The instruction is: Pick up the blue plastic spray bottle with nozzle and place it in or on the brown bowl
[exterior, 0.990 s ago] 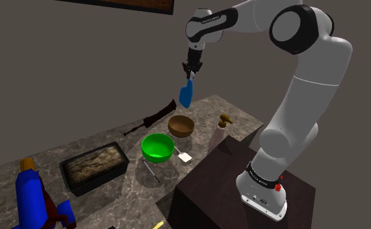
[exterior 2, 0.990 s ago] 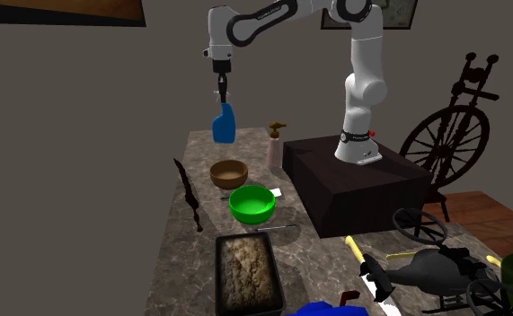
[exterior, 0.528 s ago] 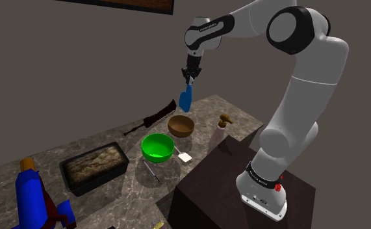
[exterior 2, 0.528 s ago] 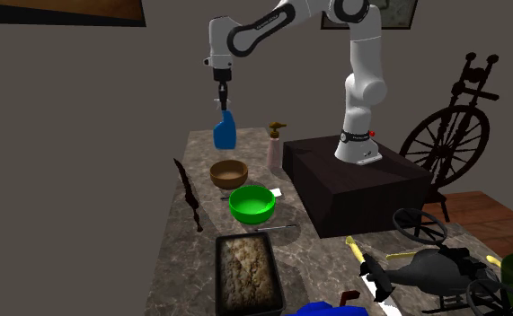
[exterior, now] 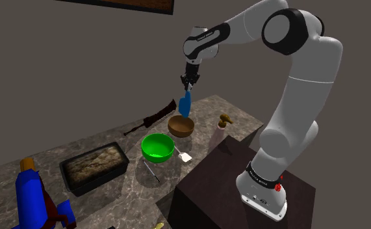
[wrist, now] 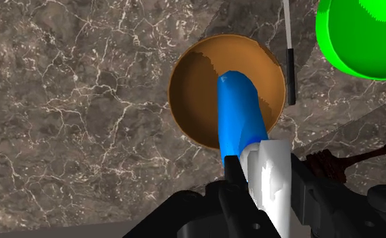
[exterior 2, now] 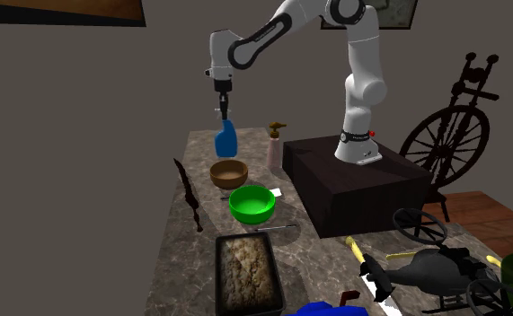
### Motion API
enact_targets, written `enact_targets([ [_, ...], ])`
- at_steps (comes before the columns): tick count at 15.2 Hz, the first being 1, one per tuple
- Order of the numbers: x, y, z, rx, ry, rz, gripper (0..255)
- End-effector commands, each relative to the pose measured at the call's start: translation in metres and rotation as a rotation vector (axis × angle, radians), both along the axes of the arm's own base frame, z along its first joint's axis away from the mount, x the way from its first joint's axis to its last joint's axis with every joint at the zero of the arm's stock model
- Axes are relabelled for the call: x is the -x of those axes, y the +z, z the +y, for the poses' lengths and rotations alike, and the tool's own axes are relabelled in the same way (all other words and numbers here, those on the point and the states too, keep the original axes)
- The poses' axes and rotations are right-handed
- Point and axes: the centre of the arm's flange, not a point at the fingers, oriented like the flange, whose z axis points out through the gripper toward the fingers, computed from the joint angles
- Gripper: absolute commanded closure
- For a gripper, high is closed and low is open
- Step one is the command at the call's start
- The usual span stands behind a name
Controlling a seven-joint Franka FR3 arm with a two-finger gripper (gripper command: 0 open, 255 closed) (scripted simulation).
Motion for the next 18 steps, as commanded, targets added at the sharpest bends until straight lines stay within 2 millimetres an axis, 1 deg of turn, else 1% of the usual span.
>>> enact_targets([
  [1, 0.0, -0.011, 0.0, 0.0, 0.0, -0.001, 255],
  [13, 0.0, -0.074, 0.0, 0.0, 0.0, -0.001, 255],
  [18, 0.0, -0.074, 0.0, 0.0, 0.0, -0.001, 255],
])
